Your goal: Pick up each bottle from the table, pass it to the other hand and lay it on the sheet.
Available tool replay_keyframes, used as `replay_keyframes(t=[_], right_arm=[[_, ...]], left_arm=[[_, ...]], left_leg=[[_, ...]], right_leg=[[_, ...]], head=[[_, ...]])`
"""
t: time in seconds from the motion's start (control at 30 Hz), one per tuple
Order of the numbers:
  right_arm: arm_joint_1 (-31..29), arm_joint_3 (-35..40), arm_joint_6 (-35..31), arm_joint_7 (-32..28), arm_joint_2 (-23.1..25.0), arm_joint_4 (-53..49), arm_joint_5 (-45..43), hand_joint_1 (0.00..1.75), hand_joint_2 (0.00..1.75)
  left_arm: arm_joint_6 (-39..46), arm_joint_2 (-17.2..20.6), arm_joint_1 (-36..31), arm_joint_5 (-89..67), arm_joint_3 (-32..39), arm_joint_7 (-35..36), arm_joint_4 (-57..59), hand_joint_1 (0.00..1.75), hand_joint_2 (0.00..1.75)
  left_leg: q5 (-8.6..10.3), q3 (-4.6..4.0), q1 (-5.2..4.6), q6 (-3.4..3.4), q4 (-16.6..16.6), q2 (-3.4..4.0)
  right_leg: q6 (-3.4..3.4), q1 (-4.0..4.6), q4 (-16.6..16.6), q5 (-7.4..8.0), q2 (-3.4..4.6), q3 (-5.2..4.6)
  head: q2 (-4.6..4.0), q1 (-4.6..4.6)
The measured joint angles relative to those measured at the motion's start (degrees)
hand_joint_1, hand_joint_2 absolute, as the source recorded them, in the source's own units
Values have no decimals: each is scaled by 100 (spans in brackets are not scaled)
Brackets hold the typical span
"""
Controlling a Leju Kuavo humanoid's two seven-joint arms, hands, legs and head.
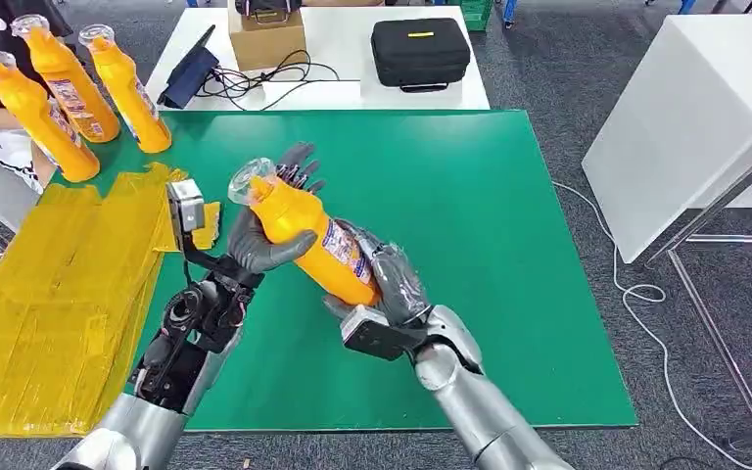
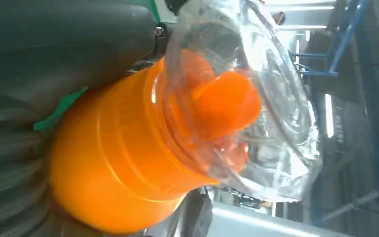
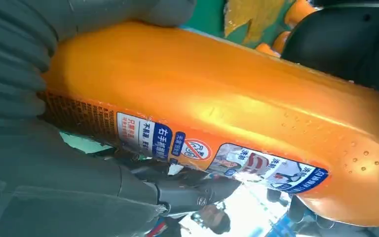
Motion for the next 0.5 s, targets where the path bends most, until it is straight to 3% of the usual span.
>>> replay_keyframes(t=[0.2, 0.23, 0.33, 0.5], right_arm=[[0, -13, 5, -70, -28, -20, -33, 175, 175], [0, -15, 5, -74, -28, -20, -33, 175, 175], [0, -15, 4, -74, -31, -22, -33, 175, 175], [0, -17, 5, -105, -31, -22, -33, 175, 175]], left_arm=[[-57, 2, 26, -120, -33, -153, -48, 19, 175], [-59, 2, 27, -129, -35, -160, -57, 138, 175], [-61, 2, 31, -138, -35, -160, -61, 171, 175], [-85, 4, 97, -179, -35, -193, -218, 175, 175]], left_leg=[[0, 0, 0, 0, 0, 1], [0, 0, 0, 0, 0, 1], [0, 0, 0, 0, 0, 0], [0, 0, 0, 0, 0, 1]], right_leg=[[0, 0, 0, 0, 0, 0], [0, 0, 0, 0, 0, 0], [0, 0, 0, 0, 0, 0], [0, 0, 0, 0, 0, -1]], head=[[0, -2], [0, 0], [0, 0], [0, 0]])
